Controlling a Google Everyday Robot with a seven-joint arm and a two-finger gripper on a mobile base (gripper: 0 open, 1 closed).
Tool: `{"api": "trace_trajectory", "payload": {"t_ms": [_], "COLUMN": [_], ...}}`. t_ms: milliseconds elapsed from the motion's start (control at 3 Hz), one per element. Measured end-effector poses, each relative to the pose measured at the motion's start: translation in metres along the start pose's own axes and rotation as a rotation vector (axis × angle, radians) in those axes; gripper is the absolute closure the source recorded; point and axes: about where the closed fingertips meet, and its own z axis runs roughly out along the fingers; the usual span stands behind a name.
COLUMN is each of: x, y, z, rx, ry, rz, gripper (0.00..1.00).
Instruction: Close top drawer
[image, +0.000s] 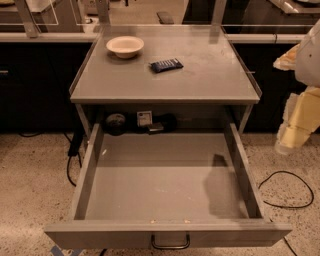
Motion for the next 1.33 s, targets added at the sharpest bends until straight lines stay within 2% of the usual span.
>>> {"api": "trace_trajectory", "payload": {"t_ms": [333,667,1333], "x": [0.0000,0.0000,0.0000], "y": [0.0000,0.0000,0.0000], "z": [0.0000,0.0000,0.0000], "rx": [0.000,0.000,0.000], "ry": [0.000,0.000,0.000], "rz": [0.000,0.000,0.000], "gripper": [0.00,0.14,0.62]}}
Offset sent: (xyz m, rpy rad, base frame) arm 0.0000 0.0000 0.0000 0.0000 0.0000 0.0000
